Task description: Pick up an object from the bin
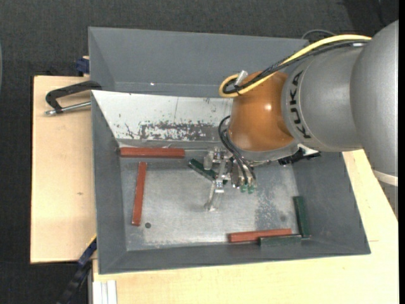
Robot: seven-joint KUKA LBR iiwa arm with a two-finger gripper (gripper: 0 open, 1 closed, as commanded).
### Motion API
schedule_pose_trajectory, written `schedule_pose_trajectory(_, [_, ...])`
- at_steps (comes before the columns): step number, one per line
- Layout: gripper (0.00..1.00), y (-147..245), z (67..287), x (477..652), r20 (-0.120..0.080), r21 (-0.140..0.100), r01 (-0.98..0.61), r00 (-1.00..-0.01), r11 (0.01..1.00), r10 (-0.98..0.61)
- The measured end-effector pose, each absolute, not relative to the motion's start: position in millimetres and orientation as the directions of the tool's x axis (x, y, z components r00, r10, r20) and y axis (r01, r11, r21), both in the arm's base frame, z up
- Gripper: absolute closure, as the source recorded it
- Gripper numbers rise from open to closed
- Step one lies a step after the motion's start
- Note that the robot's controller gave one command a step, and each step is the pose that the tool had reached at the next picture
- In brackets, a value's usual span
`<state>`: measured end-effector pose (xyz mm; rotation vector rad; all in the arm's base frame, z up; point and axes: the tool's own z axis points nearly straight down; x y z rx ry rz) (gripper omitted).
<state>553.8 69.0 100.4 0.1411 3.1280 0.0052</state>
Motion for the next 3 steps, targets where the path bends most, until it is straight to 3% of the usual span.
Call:
schedule_pose_trajectory(1, [0.0, 46.6, 96.1, 574.3, -0.002, 0.001, 0.086, -0.996, 0.996, 0.086])
schedule_pose_trajectory(2, [0.0, 65.6, 109.1, 580.8, -0.005, 0.003, 0.304, -0.953, 0.953, 0.304])
schedule_pose_trajectory(3, [0.0, 72.1, 87.1, 583.1, -0.001, 0.001, 0.217, -0.976, 0.976, 0.217])
